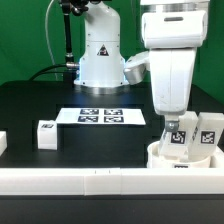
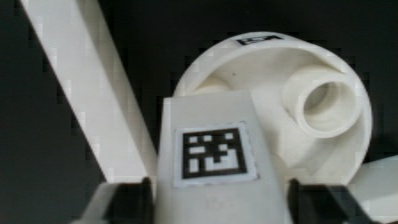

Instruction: Assemble stool

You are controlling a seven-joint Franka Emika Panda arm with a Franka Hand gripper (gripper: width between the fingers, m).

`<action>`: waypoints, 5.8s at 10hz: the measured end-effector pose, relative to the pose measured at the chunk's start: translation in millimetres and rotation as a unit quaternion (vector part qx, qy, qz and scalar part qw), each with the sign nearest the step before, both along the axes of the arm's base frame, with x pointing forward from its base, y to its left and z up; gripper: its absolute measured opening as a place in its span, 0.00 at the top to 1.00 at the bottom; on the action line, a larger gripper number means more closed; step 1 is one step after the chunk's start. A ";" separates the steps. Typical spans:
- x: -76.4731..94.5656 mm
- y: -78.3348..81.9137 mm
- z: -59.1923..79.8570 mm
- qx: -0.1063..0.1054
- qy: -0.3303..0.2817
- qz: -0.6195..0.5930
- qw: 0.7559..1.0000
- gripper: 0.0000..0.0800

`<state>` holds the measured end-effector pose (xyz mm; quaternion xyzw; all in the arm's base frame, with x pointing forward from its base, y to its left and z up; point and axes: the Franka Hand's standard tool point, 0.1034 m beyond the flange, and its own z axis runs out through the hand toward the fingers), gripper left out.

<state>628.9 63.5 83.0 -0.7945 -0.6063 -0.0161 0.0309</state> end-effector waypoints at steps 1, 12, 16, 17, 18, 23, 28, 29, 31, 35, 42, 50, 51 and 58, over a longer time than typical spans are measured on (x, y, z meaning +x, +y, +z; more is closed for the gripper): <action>0.3 -4.0 -0.1 0.000 0.000 -0.003 1.000 0.58; 1.8 0.3 -1.5 0.003 0.012 -0.415 0.910 0.58; 2.3 15.0 -2.8 0.012 0.015 -0.582 0.813 0.58; 1.9 20.2 -3.2 0.014 0.016 -0.611 0.792 0.58; 1.1 25.0 -3.3 0.016 0.021 -0.650 0.759 0.58; -1.3 50.2 -4.7 0.024 0.035 -0.782 0.622 0.57; -3.5 58.4 -5.1 0.025 0.050 -0.890 0.453 0.57; -3.7 59.1 -4.9 0.025 0.056 -0.911 0.408 0.57; -3.7 60.0 -4.8 0.027 0.063 -0.921 0.384 0.57; 2.0 55.5 16.0 0.038 0.068 -0.908 0.412 0.21; 7.8 56.1 19.5 0.044 0.041 -0.769 0.637 0.19; 10.4 59.8 20.2 0.026 0.000 -0.487 0.873 0.19; 9.6 61.0 18.8 0.024 0.002 -0.461 0.887 0.19; 10.9 48.9 16.0 -0.005 -0.030 -0.158 0.987 0.19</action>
Offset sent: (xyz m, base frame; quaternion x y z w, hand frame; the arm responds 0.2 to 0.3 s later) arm 0.0000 0.0000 0.0000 0.0000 0.0000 0.0000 1.0000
